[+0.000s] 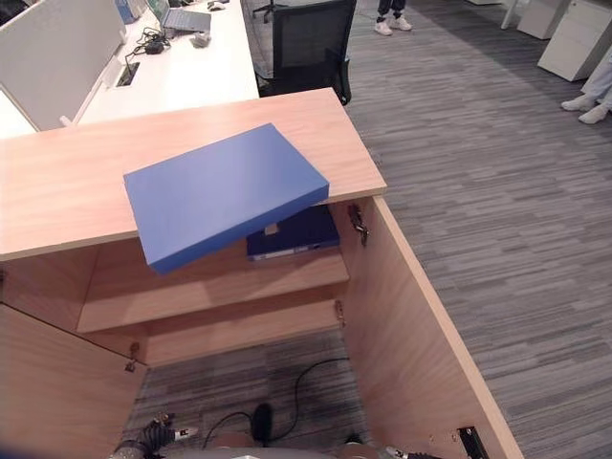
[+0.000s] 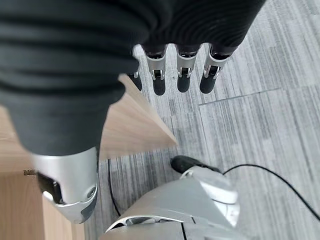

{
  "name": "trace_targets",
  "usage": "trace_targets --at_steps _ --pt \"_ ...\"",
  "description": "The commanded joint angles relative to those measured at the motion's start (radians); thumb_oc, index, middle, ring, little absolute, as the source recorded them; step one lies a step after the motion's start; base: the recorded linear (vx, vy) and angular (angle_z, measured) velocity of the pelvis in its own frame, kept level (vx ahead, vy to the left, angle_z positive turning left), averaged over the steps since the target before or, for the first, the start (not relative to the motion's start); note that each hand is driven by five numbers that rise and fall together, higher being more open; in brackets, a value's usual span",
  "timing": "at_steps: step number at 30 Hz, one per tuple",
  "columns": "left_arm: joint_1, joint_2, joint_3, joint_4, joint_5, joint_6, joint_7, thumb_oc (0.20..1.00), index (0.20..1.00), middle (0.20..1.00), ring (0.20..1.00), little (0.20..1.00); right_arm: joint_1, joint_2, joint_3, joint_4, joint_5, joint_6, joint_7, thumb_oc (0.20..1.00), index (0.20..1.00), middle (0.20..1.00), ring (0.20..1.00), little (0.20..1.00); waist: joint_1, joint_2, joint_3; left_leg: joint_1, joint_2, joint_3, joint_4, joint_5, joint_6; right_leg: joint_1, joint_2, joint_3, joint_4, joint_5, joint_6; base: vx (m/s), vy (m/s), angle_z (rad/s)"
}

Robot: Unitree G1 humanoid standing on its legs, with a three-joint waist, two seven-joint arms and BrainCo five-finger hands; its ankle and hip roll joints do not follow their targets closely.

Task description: Put the empty folder in the office cabinet

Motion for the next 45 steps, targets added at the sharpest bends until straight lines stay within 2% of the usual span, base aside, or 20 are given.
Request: trace_targets --at_steps 1,2,5,6,8,10,14,18,19,21,26,28,29,32,36,38,39,42,44,45 --pt "-0.108 0.023 -0.004 -0.002 -0.041 -0.021 0.011 1.0 1.0 1.0 1.0 1.0 -0.157 0.007 0.027 -0.086 0.008 -0.078 0.008 1.0 1.0 1.0 1.0 1.0 0.024 -0.063 0.058 -0.046 -0.069 -0.058 0.095 -0.048 -0.046 0.026 -0.043 0.008 -0.013 -0.004 0.004 -0.29 -0.062 0.58" --pt "-0.118 0.017 -0.01 -0.004 -0.047 -0.02 0.011 1.0 1.0 1.0 1.0 1.0 -0.164 -0.003 0.024 -0.086 0.005 -0.078 0.006 1.0 1.0 1.0 1.0 1.0 0.018 -0.065 0.067 -0.061 -0.068 -0.062 0.124 -0.059 -0.055 0.008 -0.049 0.003 -0.003 -0.004 -0.001 -0.3 -0.003 0.64" --pt "-0.115 0.009 -0.017 -0.011 -0.037 -0.014 0.005 1.0 1.0 1.0 1.0 1.0 -0.149 -0.015 0.006 -0.074 0.003 -0.074 0.001 1.0 1.0 1.0 1.0 1.0 -0.011 -0.07 0.055 -0.002 -0.018 -0.028 0.157 -0.109 -0.061 -0.023 -0.067 -0.01 0.014 0.006 -0.014 -0.19 0.044 0.39" --pt "-0.108 0.005 -0.014 -0.005 -0.034 -0.015 0.005 1.0 1.0 1.0 1.0 1.0 -0.134 -0.016 -0.006 -0.068 0.006 -0.074 0.005 1.0 1.0 1.0 1.0 1.0 -0.027 -0.067 0.04 0.052 0.017 -0.033 0.148 -0.113 -0.071 -0.027 -0.073 -0.018 0.017 0.013 -0.013 -0.13 0.162 0.82" --pt "-0.109 -0.004 -0.015 -0.004 -0.031 -0.017 0.006 1.0 1.0 1.0 1.0 1.0 -0.116 -0.019 -0.017 -0.06 0.002 -0.073 0.01 1.0 1.0 1.0 1.0 1.0 -0.063 -0.044 0.01 0.129 0.091 -0.021 0.093 -0.076 -0.096 -0.05 -0.085 -0.042 0.017 0.032 0.005 -0.14 0.3 0.74" --pt "-0.108 -0.005 -0.023 -0.022 -0.027 -0.015 0.003 1.0 1.0 1.0 1.0 1.0 -0.106 -0.023 -0.045 -0.051 0.005 -0.069 0.008 1.0 1.0 1.0 1.0 1.0 -0.08 -0.028 -0.001 0.153 0.11 0.019 0.027 -0.08 -0.102 -0.055 -0.104 -0.054 0.019 0.051 0.022 -0.05 0.299 0.38" --pt "-0.105 0.007 -0.016 -0.018 -0.014 -0.018 0.005 1.0 1.0 1.0 1.0 1.0 -0.092 -0.018 -0.092 -0.027 0.019 -0.063 -0.002 1.0 1.0 1.0 1.0 1.0 -0.087 -0.042 -0.003 0.193 0.05 0.06 -0.013 -0.143 -0.085 -0.052 -0.159 -0.039 -0.033 0.146 0.079 -0.05 0.307 0.21" --pt "-0.103 0.032 0.002 0.0 0.017 -0.023 -0.003 1.0 1.0 1.0 1.0 1.0 -0.062 -0.015 -0.177 0.066 0.033 -0.044 -0.005 1.0 1.0 1.0 1.0 1.0 -0.096 -0.078 0.008 0.196 -0.036 0.054 -0.015 -0.189 -0.037 -0.05 -0.241 -0.004 -0.074 0.23 0.136 -0.07 0.36 -0.41" --pt "-0.11 0.046 0.001 0.006 0.037 -0.023 -0.006 1.0 1.0 1.0 1.0 1.0 -0.053 -0.007 -0.196 0.092 0.04 -0.04 -0.004 1.0 1.0 1.0 1.0 1.0 -0.1 -0.093 0.014 0.194 -0.064 0.05 -0.015 -0.2 -0.019 -0.049 -0.261 0.009 -0.088 0.252 0.146 -0.05 0.296 0.16" --pt "-0.112 0.054 0.002 0.01 0.045 -0.023 -0.007 1.0 1.0 1.0 1.0 1.0 -0.053 0.003 -0.195 0.087 0.048 -0.043 -0.003 1.0 1.0 1.0 1.0 1.0 -0.1 -0.102 0.017 0.196 -0.077 0.051 -0.021 -0.2 -0.008 -0.054 -0.266 0.019 -0.084 0.262 0.148 -0.03 0.156 0.24" --pt "-0.112 0.061 0.001 -0.001 0.039 -0.025 -0.007 1.0 1.0 1.0 1.0 1.0 -0.07 0.026 -0.17 0.059 0.06 -0.05 0.0 1.0 1.0 1.0 1.0 1.0 -0.097 -0.106 0.039 0.206 -0.084 0.067 -0.028 -0.194 0.013 -0.082 -0.258 0.044 -0.019 0.27 0.144 -0.03 0.106 -0.08" --pt "-0.115 0.063 -0.003 -0.01 0.034 -0.026 -0.008 1.0 1.0 1.0 1.0 1.0 -0.084 0.034 -0.139 0.045 0.063 -0.058 0.005 1.0 1.0 1.0 1.0 1.0 -0.091 -0.096 0.051 0.201 -0.081 0.079 -0.021 -0.189 0.023 -0.086 -0.212 0.046 0.021 0.221 0.126 -0.08 0.154 -0.47" --pt "-0.113 0.066 -0.007 -0.014 0.033 -0.026 -0.009 1.0 1.0 1.0 1.0 1.0 -0.096 0.041 -0.115 0.032 0.051 -0.059 0.004 1.0 1.0 1.0 1.0 1.0 -0.08 -0.101 0.048 0.185 -0.094 0.083 -0.009 -0.184 0.033 -0.086 -0.189 0.035 0.025 0.207 0.117 -0.05 0.12 -0.63" --pt "-0.112 0.063 -0.007 -0.012 0.033 -0.028 -0.013 1.0 1.0 1.0 1.0 1.0 -0.102 0.046 -0.088 0.011 0.045 -0.068 0.012 1.0 1.0 1.0 1.0 1.0 -0.073 -0.104 0.037 0.173 -0.099 0.073 -0.004 -0.177 0.035 -0.067 -0.17 0.034 -0.001 0.197 0.117 0.0 0.025 -0.08" --pt "-0.108 0.058 -0.004 -0.005 0.039 -0.027 -0.015 1.0 1.0 1.0 1.0 1.0 -0.106 0.046 -0.072 -0.001 0.04 -0.069 0.014 1.0 1.0 1.0 1.0 1.0 -0.066 -0.111 0.018 0.169 -0.1 0.075 -0.019 -0.17 0.033 -0.046 -0.165 0.054 -0.035 0.197 0.119 0.04 -0.002 0.03" --pt "-0.106 0.056 -0.01 -0.004 0.048 -0.026 -0.019 1.0 1.0 1.0 1.0 1.0 -0.111 0.045 -0.07 -0.01 0.038 -0.069 0.015 1.0 1.0 1.0 1.0 1.0 -0.063 -0.114 0.015 0.17 -0.105 0.07 -0.026 -0.17 0.036 -0.05 -0.167 0.053 -0.027 0.195 0.12 0.04 0.028 -0.06" --pt "-0.104 0.055 -0.016 -0.003 0.059 -0.027 -0.02 1.0 1.0 1.0 1.0 1.0 -0.113 0.047 -0.071 -0.018 0.044 -0.07 0.015 1.0 1.0 1.0 1.0 1.0 -0.064 -0.112 0.021 0.178 -0.108 0.061 -0.029 -0.172 0.042 -0.066 -0.168 0.053 0.021 0.195 0.12 0.02 0.046 0.12" --pt "-0.107 0.057 -0.02 -0.006 0.064 -0.025 -0.016 1.0 1.0 1.0 1.0 1.0 -0.125 0.051 -0.063 -0.033 0.047 -0.072 0.013 1.0 1.0 1.0 1.0 1.0 -0.069 -0.101 0.055 0.195 -0.1 0.067 -0.036 -0.176 0.048 -0.127 -0.182 0.008 0.128 0.223 0.134 0.0 0.039 0.08" --pt "-0.103 0.058 -0.018 -0.008 0.064 -0.024 -0.016 1.0 1.0 1.0 1.0 1.0 -0.126 0.05 -0.064 -0.032 0.049 -0.072 0.011 1.0 1.0 1.0 1.0 1.0 -0.07 -0.1 0.054 0.201 -0.098 0.072 -0.041 -0.18 0.044 -0.133 -0.181 -0.014 0.115 0.217 0.131 0.1 -0.029 0.03" --pt "-0.107 0.06 -0.019 -0.003 0.067 -0.021 -0.017 1.0 1.0 1.0 1.0 1.0 -0.128 0.048 -0.062 -0.028 0.05 -0.072 0.009 1.0 1.0 1.0 1.0 1.0 -0.074 -0.105 0.05 0.209 -0.101 0.078 -0.047 -0.187 0.04 -0.142 -0.166 -0.043 0.056 0.206 0.118 0.2 -0.081 0.05"
